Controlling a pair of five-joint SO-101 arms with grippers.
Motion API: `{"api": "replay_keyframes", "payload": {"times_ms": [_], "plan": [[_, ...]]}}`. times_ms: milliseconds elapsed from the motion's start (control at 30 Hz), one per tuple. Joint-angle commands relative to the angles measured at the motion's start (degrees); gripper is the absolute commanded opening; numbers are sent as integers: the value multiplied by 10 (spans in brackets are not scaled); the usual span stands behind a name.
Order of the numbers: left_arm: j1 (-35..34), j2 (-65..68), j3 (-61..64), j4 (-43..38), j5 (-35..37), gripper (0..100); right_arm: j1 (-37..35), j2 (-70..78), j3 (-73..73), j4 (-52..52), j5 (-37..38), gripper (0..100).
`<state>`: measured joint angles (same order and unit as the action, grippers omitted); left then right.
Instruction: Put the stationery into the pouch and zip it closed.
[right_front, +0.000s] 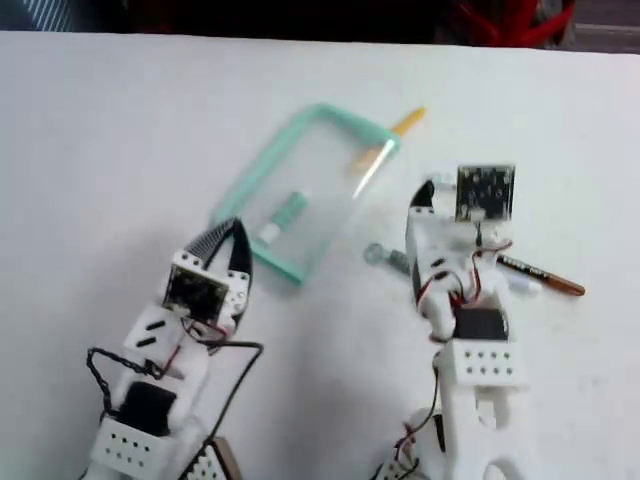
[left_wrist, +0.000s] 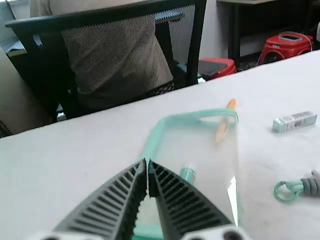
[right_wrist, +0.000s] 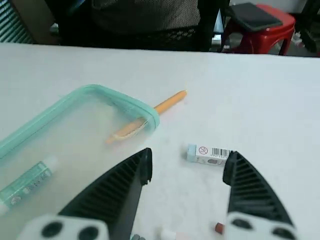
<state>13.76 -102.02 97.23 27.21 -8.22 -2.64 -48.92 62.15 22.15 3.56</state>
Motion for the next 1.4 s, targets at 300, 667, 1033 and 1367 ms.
{"api": "replay_keyframes", "payload": {"times_ms": [300,667,1033,1367], "plan": [[-4,0,-1,43,-4,24,-44,509,-565,211,-194,235],[-5,0,-1,44,-4,24,-27,912,-999,257,-247,234],[-4,0,-1,45,-4,24,-31,1200,-1387,361,-244,235],[-5,0,-1,45,-4,24,-80,1251,-1432,385,-145,217]]}}
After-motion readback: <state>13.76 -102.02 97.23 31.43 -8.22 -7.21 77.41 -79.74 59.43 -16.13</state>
